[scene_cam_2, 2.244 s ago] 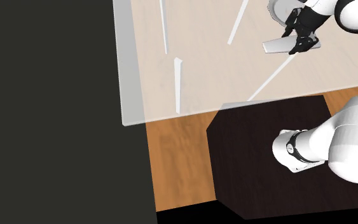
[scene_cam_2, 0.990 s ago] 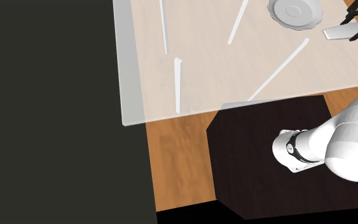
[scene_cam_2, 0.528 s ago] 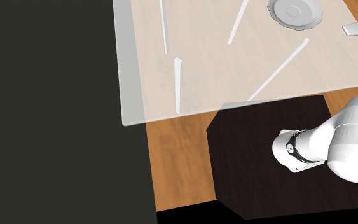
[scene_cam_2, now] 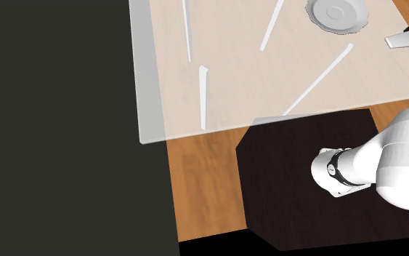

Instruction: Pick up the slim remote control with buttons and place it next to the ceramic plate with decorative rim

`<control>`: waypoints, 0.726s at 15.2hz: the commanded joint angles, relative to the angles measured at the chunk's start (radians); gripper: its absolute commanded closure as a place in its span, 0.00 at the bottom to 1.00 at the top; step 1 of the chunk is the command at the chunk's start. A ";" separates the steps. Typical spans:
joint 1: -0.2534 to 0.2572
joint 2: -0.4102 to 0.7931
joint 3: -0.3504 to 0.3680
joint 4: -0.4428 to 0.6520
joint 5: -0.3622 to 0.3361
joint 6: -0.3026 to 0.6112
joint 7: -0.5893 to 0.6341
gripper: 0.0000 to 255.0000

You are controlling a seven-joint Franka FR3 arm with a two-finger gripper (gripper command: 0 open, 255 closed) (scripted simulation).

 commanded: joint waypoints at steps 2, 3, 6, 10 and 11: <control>0.024 0.001 -0.045 -0.016 -0.020 0.037 0.008 1.00; 0.032 0.001 -0.059 -0.021 -0.027 0.048 0.011 1.00; 0.057 0.001 -0.102 -0.035 -0.047 0.082 0.021 1.00; 0.064 0.000 -0.114 -0.039 -0.053 0.091 0.024 1.00; 0.064 0.000 -0.114 -0.039 -0.053 0.091 0.024 1.00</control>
